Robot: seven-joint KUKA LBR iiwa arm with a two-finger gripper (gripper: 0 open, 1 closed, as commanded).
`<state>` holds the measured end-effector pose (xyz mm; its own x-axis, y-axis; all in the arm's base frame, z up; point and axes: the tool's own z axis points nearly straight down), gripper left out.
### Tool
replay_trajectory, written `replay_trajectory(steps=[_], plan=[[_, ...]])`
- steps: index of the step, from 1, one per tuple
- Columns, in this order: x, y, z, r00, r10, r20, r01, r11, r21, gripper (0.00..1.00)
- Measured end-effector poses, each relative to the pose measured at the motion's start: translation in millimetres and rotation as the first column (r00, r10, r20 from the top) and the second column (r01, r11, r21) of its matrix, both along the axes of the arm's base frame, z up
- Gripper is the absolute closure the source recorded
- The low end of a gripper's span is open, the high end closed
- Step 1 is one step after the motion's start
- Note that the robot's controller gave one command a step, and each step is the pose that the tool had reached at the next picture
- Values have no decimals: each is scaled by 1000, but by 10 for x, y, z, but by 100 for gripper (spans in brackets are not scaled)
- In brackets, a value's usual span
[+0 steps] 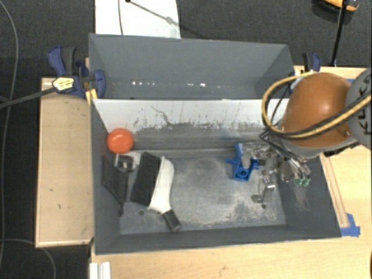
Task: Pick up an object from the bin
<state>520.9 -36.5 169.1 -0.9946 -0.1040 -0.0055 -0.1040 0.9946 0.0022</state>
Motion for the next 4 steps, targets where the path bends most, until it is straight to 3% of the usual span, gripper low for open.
replay_trajectory(steps=[1,2,3,4], plan=[[-46,-167,-170,999,-53,-7,53,999,-3,0],[233,-42,-435,989,-150,-1,150,989,-1,0],[376,36,-624,1000,-20,-2,20,1000,-1,0],[558,-132,-776,998,-57,-1,57,998,14,0]])
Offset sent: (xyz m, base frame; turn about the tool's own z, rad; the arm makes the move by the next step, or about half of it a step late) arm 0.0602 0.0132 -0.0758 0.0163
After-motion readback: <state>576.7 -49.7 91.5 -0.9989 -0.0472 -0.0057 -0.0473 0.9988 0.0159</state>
